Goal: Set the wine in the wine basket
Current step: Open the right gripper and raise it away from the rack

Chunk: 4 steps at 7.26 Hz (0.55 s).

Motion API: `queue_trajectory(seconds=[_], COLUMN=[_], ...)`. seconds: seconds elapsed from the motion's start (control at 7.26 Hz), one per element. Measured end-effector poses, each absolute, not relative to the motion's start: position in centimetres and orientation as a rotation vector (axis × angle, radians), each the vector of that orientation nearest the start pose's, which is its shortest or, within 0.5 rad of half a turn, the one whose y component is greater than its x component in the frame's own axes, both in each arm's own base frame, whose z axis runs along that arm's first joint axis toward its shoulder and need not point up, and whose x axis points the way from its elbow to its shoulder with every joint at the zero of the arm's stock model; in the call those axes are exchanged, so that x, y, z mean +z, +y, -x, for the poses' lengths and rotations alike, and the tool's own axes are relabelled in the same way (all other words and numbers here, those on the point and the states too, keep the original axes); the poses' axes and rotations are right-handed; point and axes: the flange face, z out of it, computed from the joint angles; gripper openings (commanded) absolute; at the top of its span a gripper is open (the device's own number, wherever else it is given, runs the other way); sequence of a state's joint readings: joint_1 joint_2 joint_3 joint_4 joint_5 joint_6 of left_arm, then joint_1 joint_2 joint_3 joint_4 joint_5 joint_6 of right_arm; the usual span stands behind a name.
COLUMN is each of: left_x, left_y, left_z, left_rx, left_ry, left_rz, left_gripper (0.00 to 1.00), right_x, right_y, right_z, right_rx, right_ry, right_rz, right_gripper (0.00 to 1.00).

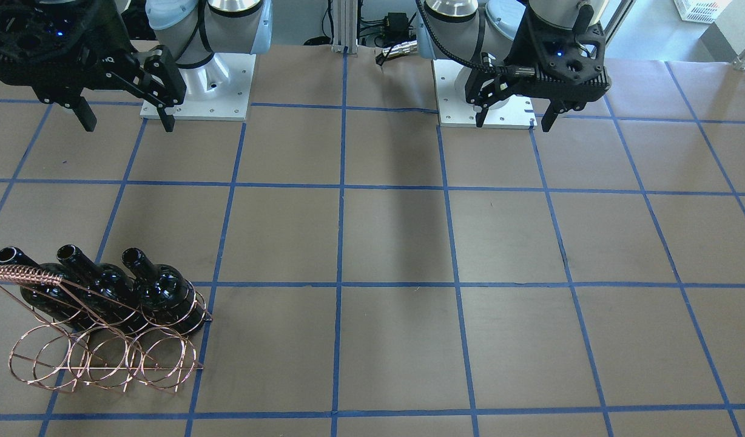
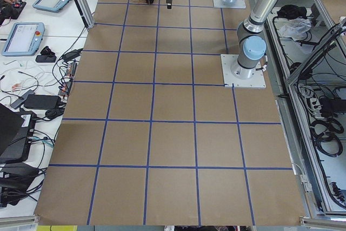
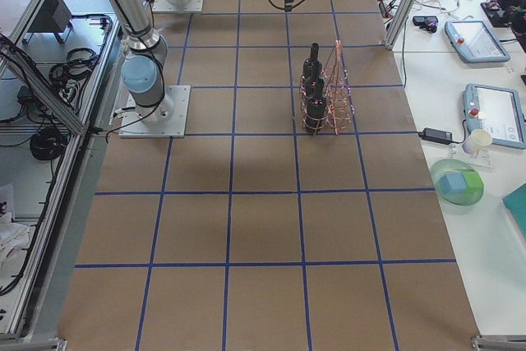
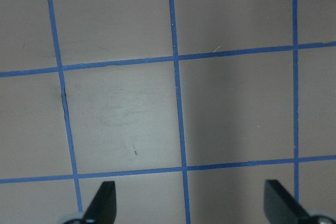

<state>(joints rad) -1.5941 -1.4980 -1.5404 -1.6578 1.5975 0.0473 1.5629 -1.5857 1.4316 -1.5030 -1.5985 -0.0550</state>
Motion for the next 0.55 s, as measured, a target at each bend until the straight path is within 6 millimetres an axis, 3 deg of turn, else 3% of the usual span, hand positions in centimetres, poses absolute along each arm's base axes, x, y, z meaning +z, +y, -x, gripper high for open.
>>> queue_trajectory(seconds=[0.55], left_x=[52.79], left_y=[-45.82], left_z=[14.03], left_rx=[-0.028], left_ry=[3.108], left_rz=[-0.107], left_gripper=[1.0], right_x=[55.4], right_y=[-49.0], right_z=[-12.99], right_rx=[-0.139], right_ry=[3.135], right_rz=[0.006], right_gripper=[1.0])
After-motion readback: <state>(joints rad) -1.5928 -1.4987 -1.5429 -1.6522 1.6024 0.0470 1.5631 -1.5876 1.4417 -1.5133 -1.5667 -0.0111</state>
